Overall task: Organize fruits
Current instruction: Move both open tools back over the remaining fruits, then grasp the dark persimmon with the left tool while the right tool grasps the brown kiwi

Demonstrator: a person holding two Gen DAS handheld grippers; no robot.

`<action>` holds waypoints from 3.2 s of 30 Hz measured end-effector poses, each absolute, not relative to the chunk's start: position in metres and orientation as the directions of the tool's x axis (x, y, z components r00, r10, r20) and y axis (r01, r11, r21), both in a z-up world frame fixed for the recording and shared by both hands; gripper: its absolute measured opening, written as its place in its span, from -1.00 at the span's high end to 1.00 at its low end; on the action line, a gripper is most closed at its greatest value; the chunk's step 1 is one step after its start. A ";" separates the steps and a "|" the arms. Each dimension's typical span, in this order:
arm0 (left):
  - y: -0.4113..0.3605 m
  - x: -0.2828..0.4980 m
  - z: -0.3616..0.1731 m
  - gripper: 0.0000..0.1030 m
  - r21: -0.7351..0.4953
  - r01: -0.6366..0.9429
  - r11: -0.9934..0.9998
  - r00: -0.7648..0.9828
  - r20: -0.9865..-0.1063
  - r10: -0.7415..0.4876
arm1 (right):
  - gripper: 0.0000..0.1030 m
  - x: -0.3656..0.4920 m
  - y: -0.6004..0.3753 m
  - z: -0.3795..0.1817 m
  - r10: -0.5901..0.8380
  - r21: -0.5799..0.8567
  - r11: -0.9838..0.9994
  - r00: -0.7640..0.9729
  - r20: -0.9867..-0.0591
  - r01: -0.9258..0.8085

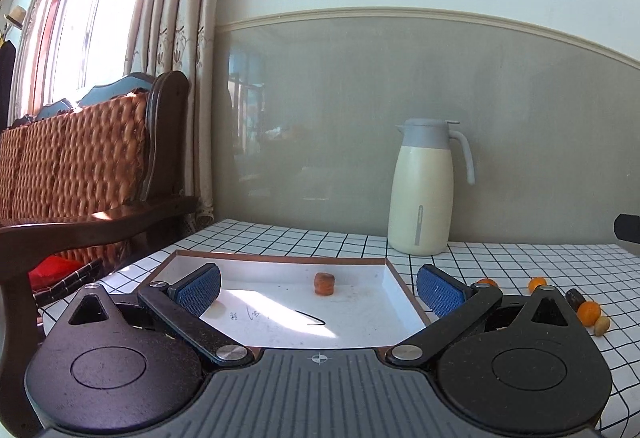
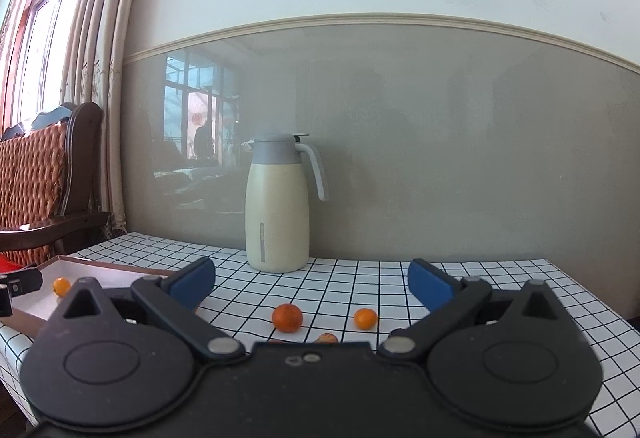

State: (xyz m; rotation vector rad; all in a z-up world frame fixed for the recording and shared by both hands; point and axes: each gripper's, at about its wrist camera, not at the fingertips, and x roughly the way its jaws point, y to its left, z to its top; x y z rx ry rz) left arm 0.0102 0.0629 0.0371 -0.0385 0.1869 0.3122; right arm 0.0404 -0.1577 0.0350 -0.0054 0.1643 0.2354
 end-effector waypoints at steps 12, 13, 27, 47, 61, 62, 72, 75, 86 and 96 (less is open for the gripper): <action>0.033 0.025 0.031 -1.00 0.021 -0.217 0.976 0.953 -0.213 0.217 | -0.89 0.036 -0.176 0.028 0.198 -0.057 0.976 0.961 -0.192 -0.212; 0.028 0.027 0.031 -1.00 0.028 -0.207 0.978 0.954 -0.216 0.208 | -0.89 0.038 -0.178 0.026 0.188 -0.064 0.977 0.959 -0.215 -0.206; -0.035 0.066 0.013 -1.00 0.043 -0.038 0.998 0.956 -0.290 0.049 | -0.62 0.062 -0.209 -0.005 0.090 -0.132 0.979 0.915 -0.394 -0.154; -0.089 0.139 -0.031 -0.15 0.020 0.092 0.996 0.890 -0.450 -0.073 | 0.08 0.116 -0.210 -0.043 0.129 -0.098 0.973 0.845 -0.520 -0.209; -0.106 0.185 -0.047 0.05 0.000 0.111 0.994 0.844 -0.528 -0.094 | 0.37 0.148 -0.212 -0.060 0.109 -0.077 0.978 0.793 -0.600 -0.192; -0.106 0.187 -0.048 0.05 -0.001 0.111 0.994 0.841 -0.533 -0.094 | 0.38 0.149 -0.213 -0.061 0.115 -0.066 0.979 0.790 -0.603 -0.193; -0.117 0.197 -0.048 0.06 0.010 0.126 0.992 0.824 -0.558 -0.099 | 0.63 0.155 -0.215 -0.063 0.133 -0.038 0.980 0.784 -0.607 -0.196; -0.117 0.198 -0.048 0.13 0.012 0.114 0.993 0.816 -0.571 -0.087 | 0.64 0.157 -0.212 -0.064 0.131 -0.044 0.979 0.784 -0.607 -0.198; -0.113 0.206 -0.047 0.19 -0.016 0.121 0.993 0.812 -0.574 -0.108 | 0.66 0.158 -0.210 -0.063 0.130 -0.047 0.979 0.788 -0.601 -0.198; -0.103 0.182 -0.030 0.19 -0.011 0.120 0.993 0.837 -0.536 -0.107 | 0.66 0.146 -0.208 -0.043 0.134 -0.031 0.983 0.823 -0.552 -0.181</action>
